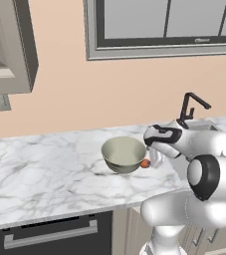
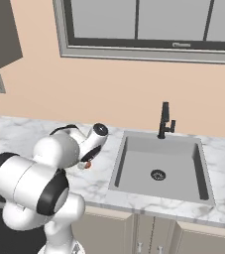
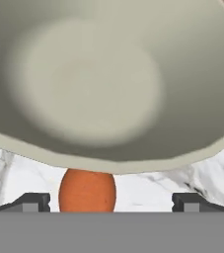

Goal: Gather the eggs and milk located in the vicinity of the sink area and place them right next to the bowl.

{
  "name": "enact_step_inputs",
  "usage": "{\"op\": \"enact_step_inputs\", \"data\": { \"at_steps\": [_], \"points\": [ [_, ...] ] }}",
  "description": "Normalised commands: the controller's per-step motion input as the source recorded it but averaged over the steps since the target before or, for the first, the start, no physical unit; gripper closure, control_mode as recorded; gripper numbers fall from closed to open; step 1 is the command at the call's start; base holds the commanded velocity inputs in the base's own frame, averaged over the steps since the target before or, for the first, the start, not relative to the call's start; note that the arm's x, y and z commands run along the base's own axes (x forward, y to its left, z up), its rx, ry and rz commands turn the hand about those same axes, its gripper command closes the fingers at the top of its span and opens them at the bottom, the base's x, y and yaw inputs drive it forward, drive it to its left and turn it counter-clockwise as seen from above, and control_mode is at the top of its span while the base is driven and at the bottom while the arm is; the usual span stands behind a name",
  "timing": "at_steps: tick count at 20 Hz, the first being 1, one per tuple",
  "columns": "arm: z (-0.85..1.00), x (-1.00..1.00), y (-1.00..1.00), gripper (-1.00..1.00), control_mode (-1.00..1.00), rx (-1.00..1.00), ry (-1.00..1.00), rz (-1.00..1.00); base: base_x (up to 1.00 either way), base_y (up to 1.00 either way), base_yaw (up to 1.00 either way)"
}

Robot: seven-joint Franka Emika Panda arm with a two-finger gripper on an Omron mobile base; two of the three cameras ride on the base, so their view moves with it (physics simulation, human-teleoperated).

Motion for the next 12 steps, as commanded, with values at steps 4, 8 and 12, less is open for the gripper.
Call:
{"op": "enact_step_inputs", "data": {
  "at_steps": [4,8,12],
  "points": [
    [0.37,-0.07,-0.46,-1.0,-1.0,0.0,-0.02,0.0,0.0,0.0,0.0],
    [0.49,-0.14,-0.56,-1.0,-1.0,0.0,0.0,0.0,0.0,0.0,0.0],
    [0.51,-0.26,-0.42,-1.0,-1.0,0.0,-0.03,-0.02,0.0,0.0,0.0]
  ]
}}
